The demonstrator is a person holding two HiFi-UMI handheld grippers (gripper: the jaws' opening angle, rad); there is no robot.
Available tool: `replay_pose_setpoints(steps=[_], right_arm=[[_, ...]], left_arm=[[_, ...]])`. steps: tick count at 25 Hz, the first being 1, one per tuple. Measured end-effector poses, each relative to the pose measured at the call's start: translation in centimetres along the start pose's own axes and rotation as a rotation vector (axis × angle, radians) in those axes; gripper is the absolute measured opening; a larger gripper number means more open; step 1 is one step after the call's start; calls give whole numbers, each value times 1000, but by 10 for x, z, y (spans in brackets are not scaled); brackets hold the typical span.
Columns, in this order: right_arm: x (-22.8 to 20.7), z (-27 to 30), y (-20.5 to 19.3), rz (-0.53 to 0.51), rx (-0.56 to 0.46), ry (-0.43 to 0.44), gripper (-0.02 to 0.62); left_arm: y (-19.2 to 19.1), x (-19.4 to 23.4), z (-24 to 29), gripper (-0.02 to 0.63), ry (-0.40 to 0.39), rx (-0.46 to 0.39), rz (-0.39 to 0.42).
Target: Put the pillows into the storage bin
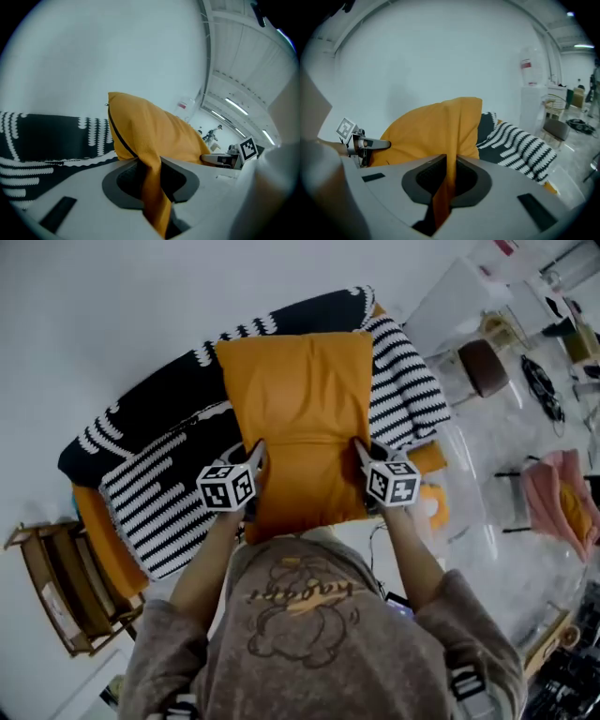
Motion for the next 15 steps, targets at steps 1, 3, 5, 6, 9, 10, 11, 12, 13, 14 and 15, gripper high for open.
replay_pose_setpoints(steps=[1, 3, 5, 6, 9, 10, 11, 12, 13, 14, 15], right_arm=[[-33, -19, -7, 37, -16, -41, 28], [-95, -55, -20, 104, -44, -118, 26], [-151, -88, -34, 163, -63, -185, 26], [-179, -104, -42, 189, -69, -217, 26], [-260, -151, -69, 251, -84, -307, 25], [-284, -165, -78, 271, -90, -337, 25], [-306, -180, -88, 294, -97, -369, 23], [-326, -196, -100, 321, -103, -407, 23], [-345, -211, -111, 351, -108, -449, 21], [-362, -227, -122, 382, -115, -493, 21], [-378, -242, -131, 412, -123, -535, 21]], left_arm=[[-3, -26, 25, 80, -39, 27, 29], [-10, -77, 73, 80, -112, 75, 79], [-20, -125, 119, 80, -174, 122, 118], [-27, -148, 141, 80, -205, 144, 135], [-53, -219, 204, 80, -283, 202, 174], [-62, -240, 223, 80, -307, 221, 186], [-72, -261, 241, 80, -334, 242, 198], [-82, -282, 258, 80, -367, 267, 211], [-92, -302, 276, 80, -404, 294, 226], [-101, -321, 293, 80, -443, 322, 241], [-109, -341, 310, 80, -480, 350, 258]])
Point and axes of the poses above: the fingertips, and each gripper's own axes: z forward along the fingers, x to its left, y out of its top, the point moved 2 cm from there along -z, backward along the fingers, and after that the axes turned 14 degrees about -y, right-handed, at the moved point
